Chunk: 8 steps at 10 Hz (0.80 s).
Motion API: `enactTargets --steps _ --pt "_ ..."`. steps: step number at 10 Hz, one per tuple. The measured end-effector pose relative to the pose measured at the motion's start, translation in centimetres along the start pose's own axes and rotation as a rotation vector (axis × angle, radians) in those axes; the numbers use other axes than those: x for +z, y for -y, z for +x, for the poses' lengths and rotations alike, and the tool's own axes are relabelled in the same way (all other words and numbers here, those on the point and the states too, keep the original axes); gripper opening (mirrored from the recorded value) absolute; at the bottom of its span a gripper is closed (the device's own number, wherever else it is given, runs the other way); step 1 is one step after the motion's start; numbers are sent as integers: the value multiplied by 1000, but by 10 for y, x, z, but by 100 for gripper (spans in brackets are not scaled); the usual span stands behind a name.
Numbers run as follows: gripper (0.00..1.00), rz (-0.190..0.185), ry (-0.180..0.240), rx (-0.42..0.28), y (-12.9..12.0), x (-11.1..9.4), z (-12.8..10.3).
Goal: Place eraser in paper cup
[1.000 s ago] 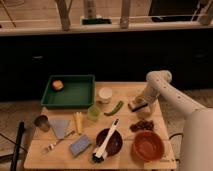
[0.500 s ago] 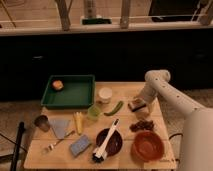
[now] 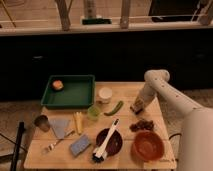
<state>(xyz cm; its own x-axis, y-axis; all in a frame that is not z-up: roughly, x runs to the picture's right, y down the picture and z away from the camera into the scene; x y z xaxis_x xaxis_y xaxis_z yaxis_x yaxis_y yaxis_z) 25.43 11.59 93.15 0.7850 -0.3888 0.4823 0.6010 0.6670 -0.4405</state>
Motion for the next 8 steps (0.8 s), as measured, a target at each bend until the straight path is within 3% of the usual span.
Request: enactTargets --steps 2,8 --pt "1 -3 7 -12 5 1 0" --pt "0 -12 30 -41 9 -9 7"
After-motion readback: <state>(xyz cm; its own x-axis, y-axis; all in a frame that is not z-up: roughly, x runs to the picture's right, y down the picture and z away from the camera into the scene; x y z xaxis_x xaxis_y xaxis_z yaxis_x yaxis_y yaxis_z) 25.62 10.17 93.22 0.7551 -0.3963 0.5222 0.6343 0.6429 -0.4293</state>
